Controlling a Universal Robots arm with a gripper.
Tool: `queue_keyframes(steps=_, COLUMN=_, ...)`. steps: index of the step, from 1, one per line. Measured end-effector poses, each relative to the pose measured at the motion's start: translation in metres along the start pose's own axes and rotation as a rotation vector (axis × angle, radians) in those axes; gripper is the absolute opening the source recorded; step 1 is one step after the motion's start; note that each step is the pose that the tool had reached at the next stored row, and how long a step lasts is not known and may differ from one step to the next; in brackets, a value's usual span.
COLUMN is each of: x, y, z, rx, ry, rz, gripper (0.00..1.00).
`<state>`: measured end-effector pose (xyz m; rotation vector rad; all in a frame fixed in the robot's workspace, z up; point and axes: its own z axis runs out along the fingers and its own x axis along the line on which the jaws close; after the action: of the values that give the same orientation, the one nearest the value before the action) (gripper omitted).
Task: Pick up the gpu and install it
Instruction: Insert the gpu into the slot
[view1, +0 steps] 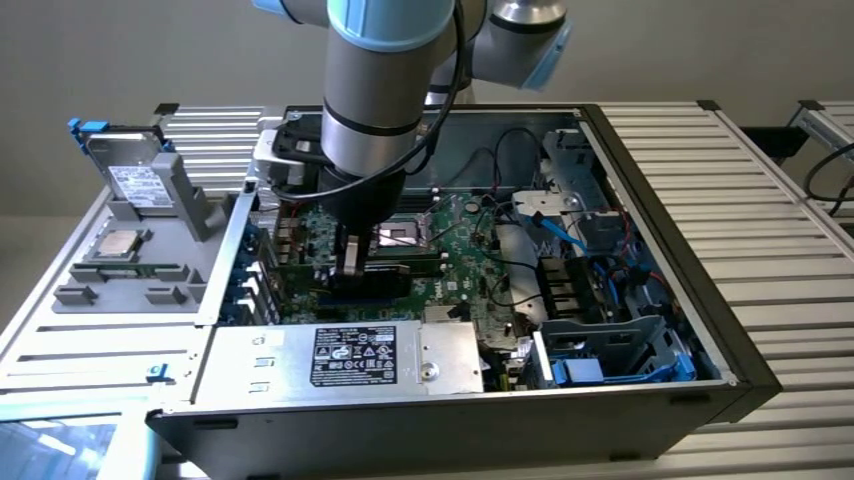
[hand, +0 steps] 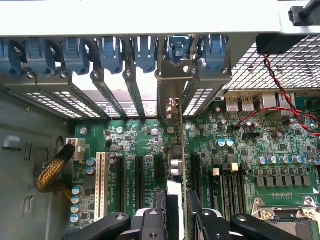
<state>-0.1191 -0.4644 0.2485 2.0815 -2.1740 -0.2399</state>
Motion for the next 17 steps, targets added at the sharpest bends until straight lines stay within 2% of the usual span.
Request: queue_keyframes(steps=17, x=0.0000, y=-0.0004, z=0.0018, rx=0.0000, ry=0.0001, rz=0.000, gripper=0.28)
